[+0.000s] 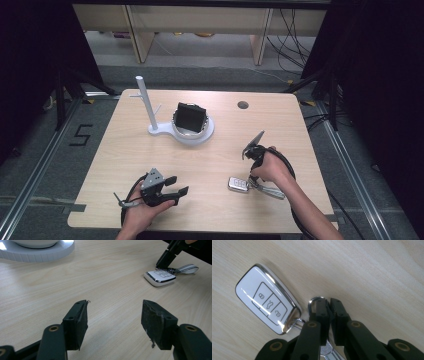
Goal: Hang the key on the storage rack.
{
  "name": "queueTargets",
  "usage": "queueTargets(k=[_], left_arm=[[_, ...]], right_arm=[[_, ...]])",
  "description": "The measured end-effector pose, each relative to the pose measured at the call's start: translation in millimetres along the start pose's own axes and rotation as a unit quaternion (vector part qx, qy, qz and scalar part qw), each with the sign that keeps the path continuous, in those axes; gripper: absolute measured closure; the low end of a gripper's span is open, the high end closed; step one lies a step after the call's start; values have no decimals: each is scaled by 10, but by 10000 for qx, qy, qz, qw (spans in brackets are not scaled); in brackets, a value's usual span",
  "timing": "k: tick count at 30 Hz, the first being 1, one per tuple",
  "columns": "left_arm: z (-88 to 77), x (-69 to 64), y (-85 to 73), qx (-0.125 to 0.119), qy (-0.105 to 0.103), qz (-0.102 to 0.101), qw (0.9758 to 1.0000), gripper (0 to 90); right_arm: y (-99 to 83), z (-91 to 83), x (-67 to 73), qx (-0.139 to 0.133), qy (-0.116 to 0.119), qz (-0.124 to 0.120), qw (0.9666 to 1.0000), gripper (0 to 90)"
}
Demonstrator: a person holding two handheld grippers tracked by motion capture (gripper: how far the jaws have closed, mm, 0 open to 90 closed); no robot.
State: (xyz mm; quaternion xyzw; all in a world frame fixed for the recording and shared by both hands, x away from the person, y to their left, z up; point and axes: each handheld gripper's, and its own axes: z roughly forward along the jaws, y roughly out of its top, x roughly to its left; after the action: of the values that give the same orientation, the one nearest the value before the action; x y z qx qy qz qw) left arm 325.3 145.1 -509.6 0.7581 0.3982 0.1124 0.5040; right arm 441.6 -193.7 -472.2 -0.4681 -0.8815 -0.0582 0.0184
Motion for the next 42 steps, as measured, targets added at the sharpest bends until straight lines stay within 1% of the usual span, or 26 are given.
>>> queueTargets(k=[3, 4, 5, 7, 9, 12, 16, 18, 19, 21, 22, 23, 24, 25, 26, 27, 29, 31, 33, 35, 36, 37, 39, 40, 41, 42], left_arm=[[-4, 8, -3, 20, -6, 29, 10000, 375], [-3, 8, -4, 13, -3, 28, 10000, 375], [-4, 8, -3, 11, -5, 30, 10000, 375], [-7, 4, -1, 19, 3, 31, 10000, 375], [-4, 8, -3, 4, 0, 23, 10000, 375], [-2, 7, -2, 13, -9, 29, 10000, 375], [-7, 12, -2, -11, -1, 17, 10000, 375], [-13, 19, 3, 15, 5, 21, 10000, 375], [-8, 14, 3, -20, 19, -8, 10000, 375], [-14, 12, 13, 26, 57, 22, 10000, 375], [-8, 5, 14, -17, 24, -8, 10000, 375], [-11, 6, 16, -6, 19, 10, 10000, 375], [-11, 4, 16, -26, -2, 4, 10000, 375], [-14, 8, 17, -31, -22, 12, 10000, 376], [-16, 7, 18, -48, -8, 10, 10000, 375], [-18, 7, 23, -87, -18, -11, 10000, 376], [-33, 8, 35, -70, 6, -5, 10000, 377], [-39, 5, 57, -106, -8, 3, 9999, 377], [-46, -2, 92, -165, -37, 18, 9999, 379], [-48, -10, 131, -205, -66, 45, 9998, 379], [-44, -13, 158, -243, -130, 67, 9996, 380], [-44, -28, 191, -254, -125, 75, 9996, 381], [-21, -51, 264, -350, -338, 9, 9988, 381], [-17, -60, 293, -352, -377, 30, 9987, 381], [0, -82, 341, -375, -434, 67, 9983, 381], [11, -97, 371, -381, -451, 92, 9982, 381]], right_arm=[[-6, 6, 24, -28, -7, 32, 10000, 849], [-8, 28, 18, 121, -3, -103, 9999, 843], [-8, 28, 18, 121, -3, -103, 9999, 843], [1, 26, 71, 156, -129, -27, 9998, 850], [-7, 27, 66, 8, -153, -241, 9996, 852], [8, 22, 75, 87, -121, -96, 9998, 853], [3, 22, 63, 61, -51, -68, 9999, 856], [-8, -3, 43, -104, 23, 30, 9999, 879], [-37, -35, 25, -329, -39, 70, 9994, 879], [-54, -44, 14, -441, -51, 17, 9990, 879], [-66, -51, 16, -459, -75, 34, 9989, 879], [-83, -48, 22, -484, -8, 70, 9988, 879], [-96, -38, 14, -608, 10, 22, 9981, 880], [-103, -48, 9, -559, 43, 21, 9984, 879], [-116, -60, 15, -594, 18, 120, 9982, 880], [-128, -71, 20, -682, -30, 160, 9975, 880], [-142, -123, 18, -896, 22, 141, 9959, 880], [-156, -186, 16, -1271, -26, 13, 9919, 880], [-171, -273, 35, -1598, -28, 46, 9871, 880], [-187, -354, 49, -2039, 47, -12, 9790, 880], [-196, -391, 53, -2290, 48, -92, 9734, 880], [-201, -420, 55, -2456, -2, -193, 9692, 880], [-218, -472, 79, -2755, -16, -256, 9610, 880], [-230, -492, 99, -2951, -21, -249, 9552, 880], [-240, -507, 119, -3345, -73, -264, 9420, 880], [-240, -507, 119, -3345, -73, -264, 9420, 880]])
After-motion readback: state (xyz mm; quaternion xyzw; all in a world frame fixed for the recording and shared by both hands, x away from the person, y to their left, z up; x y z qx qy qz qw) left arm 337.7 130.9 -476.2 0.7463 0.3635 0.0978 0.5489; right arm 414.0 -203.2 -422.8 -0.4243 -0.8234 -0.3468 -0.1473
